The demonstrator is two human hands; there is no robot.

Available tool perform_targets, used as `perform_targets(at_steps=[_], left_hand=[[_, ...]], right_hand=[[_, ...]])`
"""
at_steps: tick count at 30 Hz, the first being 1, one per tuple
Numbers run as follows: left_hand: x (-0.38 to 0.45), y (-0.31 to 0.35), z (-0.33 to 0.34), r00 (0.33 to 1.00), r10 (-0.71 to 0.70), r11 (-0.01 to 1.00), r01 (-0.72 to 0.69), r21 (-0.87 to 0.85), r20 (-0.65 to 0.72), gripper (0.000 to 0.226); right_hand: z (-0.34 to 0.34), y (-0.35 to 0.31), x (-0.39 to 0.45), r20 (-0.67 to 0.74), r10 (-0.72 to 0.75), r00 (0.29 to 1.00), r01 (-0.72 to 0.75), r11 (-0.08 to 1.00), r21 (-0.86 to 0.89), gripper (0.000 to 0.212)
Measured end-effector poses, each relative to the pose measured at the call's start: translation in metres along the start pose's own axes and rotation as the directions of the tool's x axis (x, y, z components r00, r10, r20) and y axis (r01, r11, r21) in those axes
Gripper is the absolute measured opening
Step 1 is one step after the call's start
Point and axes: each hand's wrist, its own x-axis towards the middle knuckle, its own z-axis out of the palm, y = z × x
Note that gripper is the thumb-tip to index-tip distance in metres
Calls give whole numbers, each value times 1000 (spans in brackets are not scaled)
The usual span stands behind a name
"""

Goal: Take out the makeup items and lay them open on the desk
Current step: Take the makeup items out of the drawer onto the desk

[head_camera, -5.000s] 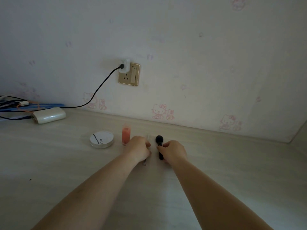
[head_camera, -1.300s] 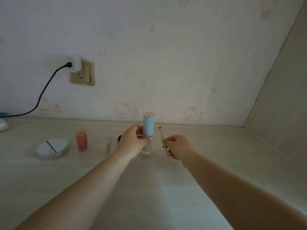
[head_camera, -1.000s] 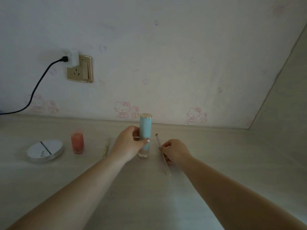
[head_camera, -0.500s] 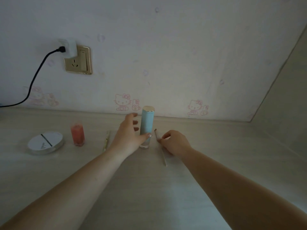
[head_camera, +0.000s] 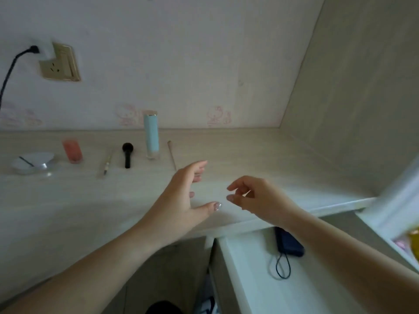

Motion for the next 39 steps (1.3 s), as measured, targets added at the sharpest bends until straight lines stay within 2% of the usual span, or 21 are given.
perform_targets(at_steps=[8,13,17,19,21,24,30,39], left_hand=[[-54,45,77,975,40,997,-25,-75,220,74],[-84,67,126,923,91,993,-56,-104,374,69],[-116,81,163,805,130,991,-112,-67,579,62],[-133,87,181,719,145,986,-161,-40,680,60],[-145,90,193,670,142,983,-179,-27,728,58],[-156,91,206,635,143,980,-201,-16,759,61],[-157,88,210,648,175,956,-292,30,741,61],[-151,80,208,643,221,940,-340,14,733,55]], right_hand=[[-25,63,-137,-46,123,991,-128,983,-128,20],[-37,99,-217,-82,191,978,-203,965,-166,20],[-46,121,-275,-10,233,972,-229,945,-236,29],[-45,129,-297,56,235,970,-211,939,-272,34],[-41,136,-308,122,190,974,-142,936,-321,39],[-35,143,-315,120,104,987,-52,925,-377,43],[-22,156,-315,-14,-49,999,37,887,-460,34],[-18,163,-310,-26,-147,989,111,842,-529,29]])
